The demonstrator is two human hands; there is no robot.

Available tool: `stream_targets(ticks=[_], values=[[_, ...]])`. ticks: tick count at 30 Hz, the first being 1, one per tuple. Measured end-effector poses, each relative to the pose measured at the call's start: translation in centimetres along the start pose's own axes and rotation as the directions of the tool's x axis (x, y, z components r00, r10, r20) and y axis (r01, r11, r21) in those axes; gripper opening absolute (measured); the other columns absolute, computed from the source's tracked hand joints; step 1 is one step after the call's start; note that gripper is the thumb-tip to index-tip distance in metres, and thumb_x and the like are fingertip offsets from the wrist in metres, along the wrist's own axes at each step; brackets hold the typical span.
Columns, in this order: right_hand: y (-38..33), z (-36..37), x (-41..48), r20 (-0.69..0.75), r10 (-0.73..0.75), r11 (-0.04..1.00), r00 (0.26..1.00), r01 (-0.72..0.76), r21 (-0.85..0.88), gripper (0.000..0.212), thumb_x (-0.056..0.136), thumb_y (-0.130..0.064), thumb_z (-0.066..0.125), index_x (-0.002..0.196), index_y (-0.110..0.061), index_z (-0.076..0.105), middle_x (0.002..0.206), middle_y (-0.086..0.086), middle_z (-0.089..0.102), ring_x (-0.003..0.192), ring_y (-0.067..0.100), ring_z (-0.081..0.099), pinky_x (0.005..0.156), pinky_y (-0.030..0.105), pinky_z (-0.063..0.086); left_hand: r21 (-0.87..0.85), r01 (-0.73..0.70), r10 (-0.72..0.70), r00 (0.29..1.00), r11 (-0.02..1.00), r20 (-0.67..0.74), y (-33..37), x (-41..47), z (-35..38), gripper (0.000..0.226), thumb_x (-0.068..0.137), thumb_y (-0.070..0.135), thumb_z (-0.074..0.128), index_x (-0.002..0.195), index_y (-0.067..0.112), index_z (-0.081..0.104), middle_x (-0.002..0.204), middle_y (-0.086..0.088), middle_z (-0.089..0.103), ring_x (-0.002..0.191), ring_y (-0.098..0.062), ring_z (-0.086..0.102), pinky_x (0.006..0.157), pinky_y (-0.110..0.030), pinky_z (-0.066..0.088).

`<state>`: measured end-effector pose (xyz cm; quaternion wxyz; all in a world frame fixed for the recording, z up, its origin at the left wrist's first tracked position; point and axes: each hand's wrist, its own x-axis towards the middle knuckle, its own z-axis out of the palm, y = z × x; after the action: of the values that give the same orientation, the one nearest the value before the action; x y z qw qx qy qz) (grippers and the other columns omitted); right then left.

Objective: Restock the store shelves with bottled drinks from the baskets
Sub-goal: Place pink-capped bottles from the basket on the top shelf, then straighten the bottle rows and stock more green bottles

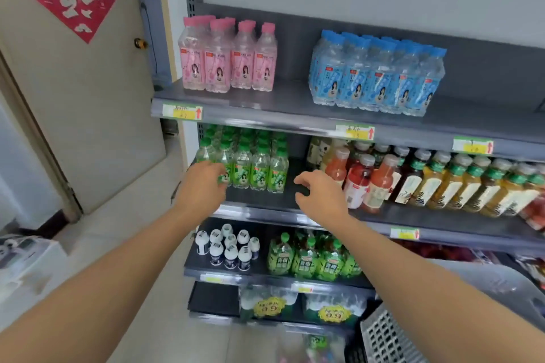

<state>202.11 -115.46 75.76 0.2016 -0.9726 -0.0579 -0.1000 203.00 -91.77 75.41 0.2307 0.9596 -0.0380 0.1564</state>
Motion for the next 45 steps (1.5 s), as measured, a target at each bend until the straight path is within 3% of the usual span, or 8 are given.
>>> stream_targets(ticks=[5, 9, 15, 20, 23, 27, 35, 45], values=[[5.1, 2.8, -7.0, 0.099, 0.121, 0.993, 0.988, -0.12, -0.024, 0.031, 0.087, -0.016, 0.061, 0.117, -0.019, 0.063, 0.119, 0.002, 0.06, 0.106, 0.022, 0.059, 0.084, 0.037, 0.052, 0.055, 0.026, -0.034, 0.986, 0.998, 0.163, 0.5, -6.7, 6.0, 0.023, 0.089, 0.012, 0.058, 0.11, 0.01, 0.067, 0.105, -0.011, 0.061, 0.102, -0.032, 0.057, 0.072, -0.033, 0.041], [9.2, 6.0, -11.5, 0.197, 0.251, 0.968, 0.948, -0.246, -0.053, 0.036, 0.088, -0.016, 0.06, 0.123, -0.02, 0.062, 0.125, 0.003, 0.058, 0.108, 0.023, 0.059, 0.088, 0.036, 0.051, 0.058, 0.006, -0.022, 0.96, 0.998, 0.279, 1.3, -10.6, 10.7, 0.021, 0.085, 0.008, 0.057, 0.103, 0.007, 0.068, 0.099, -0.014, 0.061, 0.095, -0.033, 0.056, 0.075, -0.04, 0.049], [15.0, 11.4, -16.6, 0.275, 0.432, 0.902, 0.859, -0.417, -0.115, 0.036, 0.09, -0.02, 0.06, 0.125, -0.022, 0.061, 0.129, 0.002, 0.058, 0.105, 0.022, 0.062, 0.087, 0.035, 0.054, 0.016, -0.076, 0.062, 0.895, 0.997, 0.441, 1.7, -14.5, 18.4, 0.013, 0.083, 0.007, 0.06, 0.093, 0.006, 0.068, 0.093, -0.014, 0.062, 0.094, -0.034, 0.058, 0.071, -0.036, 0.047], [19.1, 16.2, -21.0, 0.328, 0.562, 0.827, 0.759, -0.524, -0.203, 0.023, 0.087, -0.016, 0.057, 0.107, -0.014, 0.068, 0.113, 0.006, 0.065, 0.095, 0.026, 0.063, 0.077, 0.036, 0.057, 0.017, -0.142, 0.107, 0.815, 0.99, 0.57, 1.5, -18.0, 25.8, 0.017, 0.088, 0.013, 0.057, 0.101, 0.009, 0.067, 0.1, -0.01, 0.062, 0.1, -0.029, 0.056, 0.073, -0.033, 0.046], [21.8, 19.3, -23.8, 0.346, 0.634, 0.769, 0.691, -0.611, -0.188, 0.027, 0.087, -0.014, 0.056, 0.111, -0.019, 0.067, 0.113, 0.005, 0.064, 0.099, 0.027, 0.063, 0.075, 0.034, 0.054, 0.011, -0.136, 0.099, 0.771, 0.991, 0.629, 1.0, -20.4, 30.3, 0.023, 0.089, 0.017, 0.059, 0.11, 0.013, 0.066, 0.107, -0.007, 0.063, 0.102, -0.025, 0.056, 0.08, -0.035, 0.05], [25.5, 23.8, -27.2, 0.412, 0.679, 0.723, 0.608, -0.65, -0.233, 0.02, 0.089, -0.02, 0.055, 0.105, -0.022, 0.066, 0.107, 0.004, 0.065, 0.094, 0.026, 0.063, 0.065, 0.028, 0.043, 0.055, -0.165, 0.077, 0.695, 0.985, 0.715, 0.7, -23.5, 36.1, 0.028, 0.091, 0.021, 0.056, 0.118, 0.015, 0.063, 0.109, -0.006, 0.061, 0.105, -0.023, 0.054, 0.086, -0.033, 0.05], [34.0, 33.1, -31.9, 0.481, 0.704, 0.689, 0.523, -0.666, -0.285, 0.026, 0.089, -0.028, 0.058, 0.113, -0.019, 0.065, 0.111, 0.008, 0.066, 0.102, 0.028, 0.063, 0.081, 0.034, 0.053, 0.082, -0.124, 0.013, 0.624, 0.989, 0.782, 0.4, -29.3, 49.1, 0.031, 0.092, 0.019, 0.054, 0.122, 0.013, 0.062, 0.113, -0.007, 0.062, 0.108, -0.024, 0.055, 0.091, -0.033, 0.048], [42.7, 48.2, -37.5, 0.522, 0.753, 0.604, 0.401, -0.737, -0.304, 0.035, 0.085, -0.036, 0.065, 0.117, -0.022, 0.063, 0.115, 0.005, 0.065, 0.107, 0.027, 0.061, 0.082, 0.034, 0.051, 0.099, -0.162, -0.001, 0.517, 0.982, 0.856, -2.9, -35.6, 66.2, 0.027, 0.092, 0.013, 0.05, 0.116, 0.012, 0.062, 0.112, -0.008, 0.063, 0.106, -0.026, 0.056, 0.087, -0.034, 0.047]])
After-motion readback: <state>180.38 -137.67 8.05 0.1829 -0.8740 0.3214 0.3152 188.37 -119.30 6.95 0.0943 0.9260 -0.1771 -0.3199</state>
